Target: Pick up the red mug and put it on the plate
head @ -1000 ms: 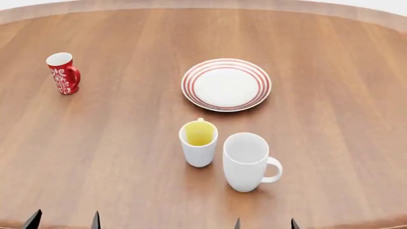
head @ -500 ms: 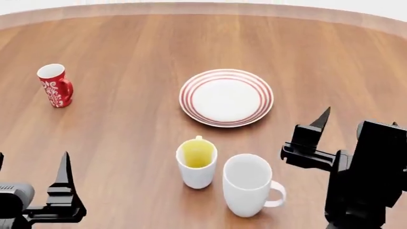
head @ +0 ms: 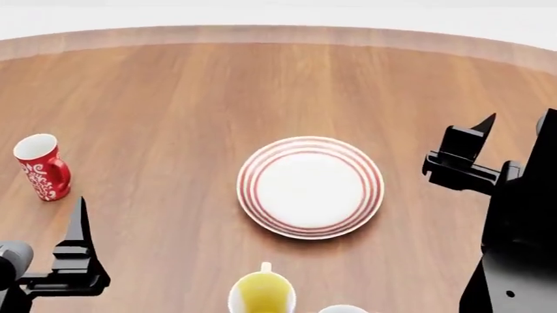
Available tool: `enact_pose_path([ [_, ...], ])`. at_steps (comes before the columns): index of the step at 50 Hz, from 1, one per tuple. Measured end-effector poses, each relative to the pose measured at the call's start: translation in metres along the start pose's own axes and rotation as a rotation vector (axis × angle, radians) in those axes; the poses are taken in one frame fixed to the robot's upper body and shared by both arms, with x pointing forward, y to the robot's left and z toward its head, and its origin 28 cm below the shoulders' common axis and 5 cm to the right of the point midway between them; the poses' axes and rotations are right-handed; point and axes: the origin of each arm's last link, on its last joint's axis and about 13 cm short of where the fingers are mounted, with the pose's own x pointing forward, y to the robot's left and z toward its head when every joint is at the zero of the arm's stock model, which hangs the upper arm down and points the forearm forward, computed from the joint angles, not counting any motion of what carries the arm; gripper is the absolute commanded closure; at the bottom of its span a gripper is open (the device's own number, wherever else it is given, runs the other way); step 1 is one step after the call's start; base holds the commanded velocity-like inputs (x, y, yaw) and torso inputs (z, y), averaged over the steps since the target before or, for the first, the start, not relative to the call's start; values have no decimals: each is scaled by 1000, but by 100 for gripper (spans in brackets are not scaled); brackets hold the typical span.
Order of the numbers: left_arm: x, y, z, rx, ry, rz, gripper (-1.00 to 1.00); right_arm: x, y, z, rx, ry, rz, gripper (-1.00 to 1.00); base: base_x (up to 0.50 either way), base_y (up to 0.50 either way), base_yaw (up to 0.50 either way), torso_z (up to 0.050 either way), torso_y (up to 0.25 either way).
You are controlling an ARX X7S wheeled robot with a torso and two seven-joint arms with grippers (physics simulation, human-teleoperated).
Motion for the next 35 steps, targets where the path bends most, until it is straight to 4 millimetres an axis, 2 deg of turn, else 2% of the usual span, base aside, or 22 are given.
enact_pose_path([
  [35, 1, 2, -3, -8, 9, 0, -100, 7, 1, -2, 0, 27, 4, -100, 500, 0, 0, 0, 1],
])
